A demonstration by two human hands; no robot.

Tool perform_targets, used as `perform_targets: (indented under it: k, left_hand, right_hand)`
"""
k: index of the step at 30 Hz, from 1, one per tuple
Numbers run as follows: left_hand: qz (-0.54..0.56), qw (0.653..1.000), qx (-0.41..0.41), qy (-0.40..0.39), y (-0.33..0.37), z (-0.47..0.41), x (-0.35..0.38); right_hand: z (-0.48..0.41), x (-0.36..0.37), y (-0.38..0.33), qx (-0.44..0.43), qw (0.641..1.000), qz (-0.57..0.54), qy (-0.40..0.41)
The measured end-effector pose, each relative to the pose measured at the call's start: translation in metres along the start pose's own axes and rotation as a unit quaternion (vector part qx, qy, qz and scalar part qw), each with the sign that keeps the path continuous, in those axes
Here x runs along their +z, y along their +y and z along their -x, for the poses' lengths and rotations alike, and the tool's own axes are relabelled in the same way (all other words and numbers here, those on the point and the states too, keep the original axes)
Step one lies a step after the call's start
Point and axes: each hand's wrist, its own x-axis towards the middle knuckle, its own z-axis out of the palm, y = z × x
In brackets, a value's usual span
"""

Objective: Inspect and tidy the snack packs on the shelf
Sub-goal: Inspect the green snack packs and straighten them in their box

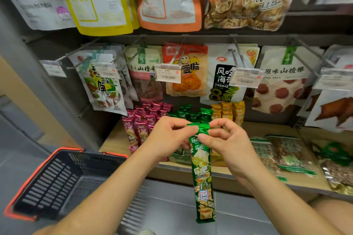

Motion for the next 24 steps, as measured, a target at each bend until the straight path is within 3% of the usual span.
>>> perform_targets:
  k: [4,10,14,21,24]
  left_hand:
    - [0.031,0.999,0.011,-0.001,0.002,0.001,0.001]
    - [0.123,0.992,0.013,0.034,0.003,-0.001,-0.003]
    - [0.132,0.991,0.026,0.009,0.001,-0.001,-0.008]
    - [0.006,0.991,0.064,-0.118,0.012,0.002,-0.027]
    - [-0.042,0.992,0.058,-0.104,0.017,0.003,-0.031]
  right_hand:
    - [0.0,-0.003,0.002,0.002,1.0,0.007,-0.027]
    - [0.006,0.003,0.003,-0.072,0.969,0.172,-0.161]
    - [0.01,0.003,0.003,-0.122,0.956,0.23,-0.131]
    - [0.012,0.003,0.006,-0.13,0.94,0.284,-0.136]
    - [0.013,0.003,0.002,-0.12,0.938,0.277,-0.171]
